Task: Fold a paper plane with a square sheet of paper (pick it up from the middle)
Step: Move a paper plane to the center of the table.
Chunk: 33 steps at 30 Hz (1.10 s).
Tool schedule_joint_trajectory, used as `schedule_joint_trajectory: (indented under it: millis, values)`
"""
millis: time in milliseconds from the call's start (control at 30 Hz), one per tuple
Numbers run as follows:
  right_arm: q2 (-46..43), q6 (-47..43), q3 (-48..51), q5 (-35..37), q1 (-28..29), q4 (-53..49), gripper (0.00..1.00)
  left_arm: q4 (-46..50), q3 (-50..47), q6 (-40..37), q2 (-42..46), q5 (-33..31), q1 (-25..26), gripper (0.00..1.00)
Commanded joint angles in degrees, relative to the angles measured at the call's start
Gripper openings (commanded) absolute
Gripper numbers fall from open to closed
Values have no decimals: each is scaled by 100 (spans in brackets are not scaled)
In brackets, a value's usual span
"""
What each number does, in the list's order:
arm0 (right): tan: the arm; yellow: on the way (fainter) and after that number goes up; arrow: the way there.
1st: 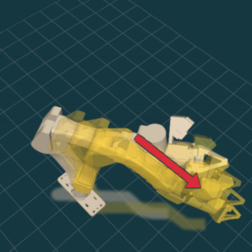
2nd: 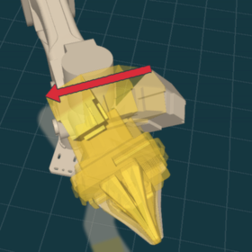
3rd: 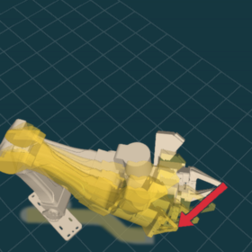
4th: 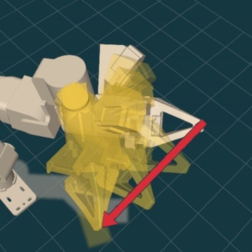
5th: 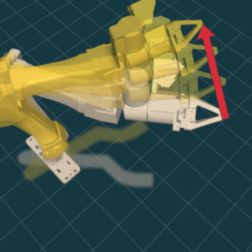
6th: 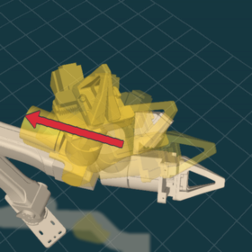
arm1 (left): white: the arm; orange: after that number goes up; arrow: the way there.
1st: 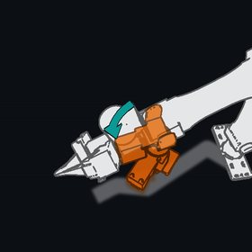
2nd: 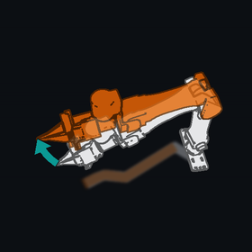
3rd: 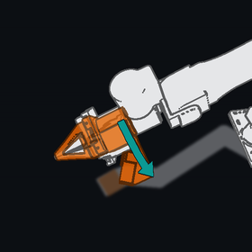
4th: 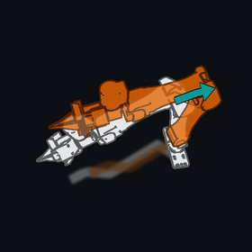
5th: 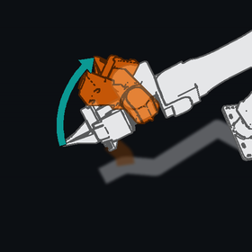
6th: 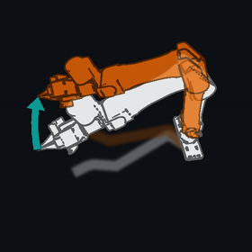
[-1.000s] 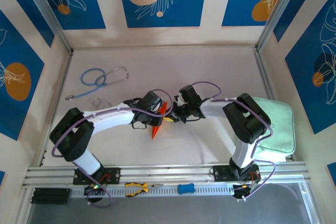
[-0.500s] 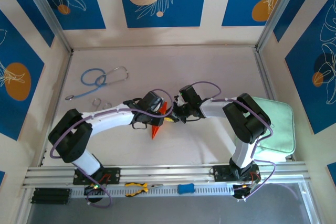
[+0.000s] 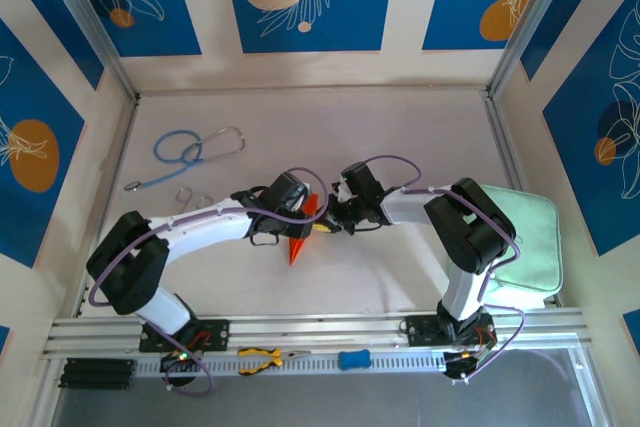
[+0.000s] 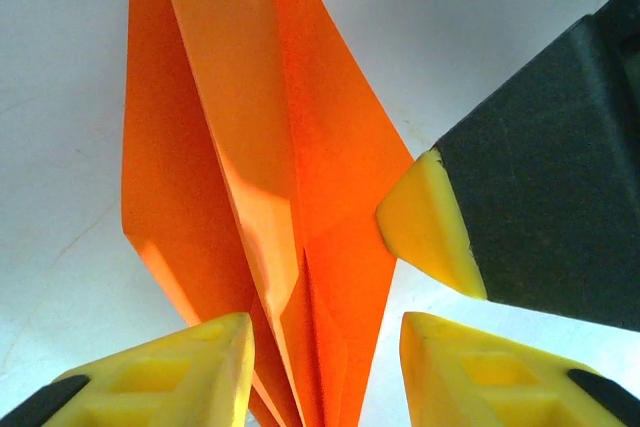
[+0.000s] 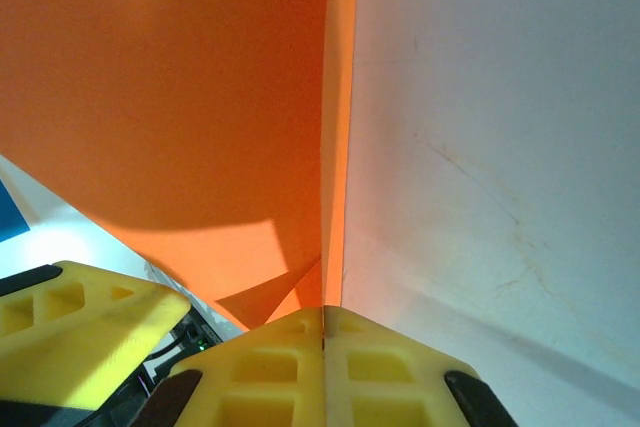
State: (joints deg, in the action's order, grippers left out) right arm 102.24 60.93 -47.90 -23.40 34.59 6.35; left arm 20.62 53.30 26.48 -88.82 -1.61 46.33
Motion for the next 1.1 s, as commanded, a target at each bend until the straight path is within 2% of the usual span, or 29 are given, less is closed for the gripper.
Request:
schedule_joint_trajectory:
  millis: [0, 900, 1067]
  values:
    - [-17, -87, -49, -148, -10, -152, 7, 179, 0, 45, -105, -33, 53, 43]
    - [-3, -88, -46, -113, -15, -194, 6, 269, -118, 275, -227, 51, 140, 42]
    - [-14, -83, -40, -111, -14, -193, 6, 321, -234, 578, -103, 56, 214, 41]
